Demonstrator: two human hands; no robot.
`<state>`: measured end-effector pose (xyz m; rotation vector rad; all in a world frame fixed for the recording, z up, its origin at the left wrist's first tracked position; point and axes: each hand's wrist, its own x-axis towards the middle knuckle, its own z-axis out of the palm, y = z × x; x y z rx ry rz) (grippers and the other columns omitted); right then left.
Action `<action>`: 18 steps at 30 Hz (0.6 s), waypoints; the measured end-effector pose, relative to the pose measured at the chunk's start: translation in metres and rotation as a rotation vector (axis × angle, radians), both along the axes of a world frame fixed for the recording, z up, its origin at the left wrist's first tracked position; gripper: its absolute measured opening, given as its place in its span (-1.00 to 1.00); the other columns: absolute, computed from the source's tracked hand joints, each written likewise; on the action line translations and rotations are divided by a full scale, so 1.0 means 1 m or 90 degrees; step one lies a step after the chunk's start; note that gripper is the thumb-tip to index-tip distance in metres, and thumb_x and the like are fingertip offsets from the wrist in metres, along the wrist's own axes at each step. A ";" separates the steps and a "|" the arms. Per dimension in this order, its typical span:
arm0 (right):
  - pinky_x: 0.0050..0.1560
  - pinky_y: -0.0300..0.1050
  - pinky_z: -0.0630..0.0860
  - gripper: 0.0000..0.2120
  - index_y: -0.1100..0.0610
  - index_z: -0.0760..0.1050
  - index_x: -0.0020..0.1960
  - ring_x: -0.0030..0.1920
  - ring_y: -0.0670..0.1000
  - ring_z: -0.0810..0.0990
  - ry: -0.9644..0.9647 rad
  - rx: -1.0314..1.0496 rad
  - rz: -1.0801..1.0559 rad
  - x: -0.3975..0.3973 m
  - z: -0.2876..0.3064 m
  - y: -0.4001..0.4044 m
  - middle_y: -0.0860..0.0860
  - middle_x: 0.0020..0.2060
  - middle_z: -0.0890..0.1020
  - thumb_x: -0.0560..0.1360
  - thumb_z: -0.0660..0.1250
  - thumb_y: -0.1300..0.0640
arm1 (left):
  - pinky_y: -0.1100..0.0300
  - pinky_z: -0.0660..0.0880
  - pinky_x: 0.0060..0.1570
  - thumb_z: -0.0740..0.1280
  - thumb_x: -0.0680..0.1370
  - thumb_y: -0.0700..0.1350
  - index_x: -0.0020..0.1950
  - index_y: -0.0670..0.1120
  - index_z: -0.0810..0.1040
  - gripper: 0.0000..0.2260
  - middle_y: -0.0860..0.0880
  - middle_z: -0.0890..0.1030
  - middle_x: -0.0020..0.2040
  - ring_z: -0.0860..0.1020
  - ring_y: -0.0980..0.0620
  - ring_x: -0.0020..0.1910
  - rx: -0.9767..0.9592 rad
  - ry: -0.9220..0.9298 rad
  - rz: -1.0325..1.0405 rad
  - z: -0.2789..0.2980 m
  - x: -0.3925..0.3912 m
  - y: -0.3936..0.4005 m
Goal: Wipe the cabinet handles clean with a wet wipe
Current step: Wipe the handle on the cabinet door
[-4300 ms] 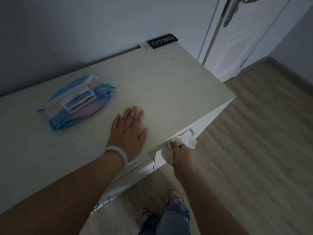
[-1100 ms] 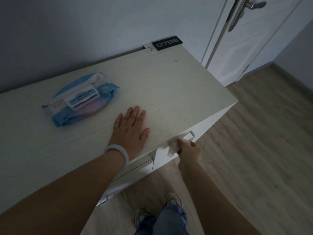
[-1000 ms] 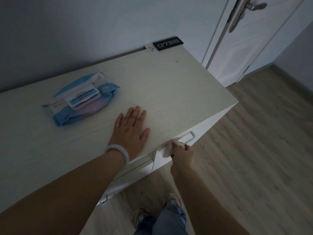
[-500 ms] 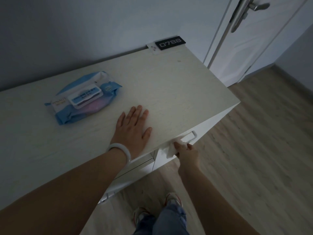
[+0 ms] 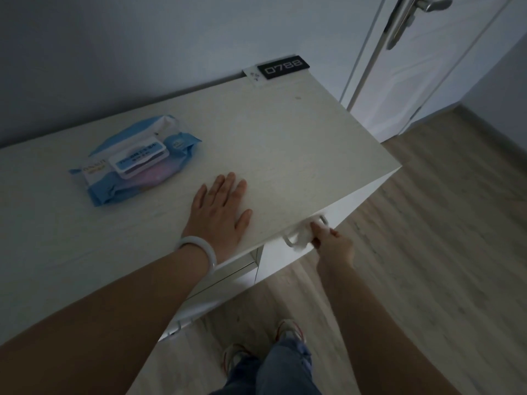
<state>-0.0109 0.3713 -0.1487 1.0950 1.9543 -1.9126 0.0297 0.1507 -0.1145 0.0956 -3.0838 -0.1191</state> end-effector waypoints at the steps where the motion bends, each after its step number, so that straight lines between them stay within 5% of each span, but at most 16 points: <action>1: -0.26 -0.16 0.54 -0.83 0.23 0.60 -0.11 -0.26 0.03 0.65 0.005 -0.007 -0.012 -0.004 -0.001 0.002 0.05 -0.31 0.67 0.42 0.47 0.12 | -0.04 0.02 0.50 -0.12 0.56 0.20 0.55 0.02 0.13 -0.42 -0.03 0.13 0.57 0.09 -0.01 0.55 0.000 -0.001 -0.001 0.000 0.000 0.000; 7: -0.02 -0.07 0.61 -0.89 0.24 0.52 -0.10 -0.12 0.10 0.66 -0.017 -0.115 0.070 0.031 0.003 -0.023 0.13 -0.15 0.65 0.43 0.44 0.29 | -0.02 0.00 0.50 -0.13 0.57 0.20 0.56 0.03 0.10 -0.42 -0.02 0.11 0.57 0.08 -0.01 0.55 -0.008 -0.004 -0.001 0.000 0.001 0.000; 15: -0.04 -0.05 0.61 -0.90 0.26 0.57 -0.17 -0.16 0.09 0.65 -0.001 -0.064 0.040 -0.001 -0.005 0.008 0.14 -0.21 0.67 0.40 0.48 0.26 | -0.02 -0.01 0.50 -0.13 0.57 0.20 0.56 0.03 0.11 -0.42 -0.01 0.11 0.57 0.07 -0.01 0.55 -0.001 -0.012 0.004 0.003 0.001 0.001; 18: -0.05 -0.06 0.61 -0.79 0.38 0.55 -0.04 -0.15 0.12 0.65 -0.008 -0.076 0.081 -0.002 -0.003 0.011 0.18 -0.17 0.66 0.39 0.48 0.30 | -0.03 0.01 0.50 -0.13 0.57 0.20 0.56 0.02 0.12 -0.42 -0.01 0.12 0.57 0.07 -0.01 0.55 0.002 -0.019 0.008 0.004 0.001 0.001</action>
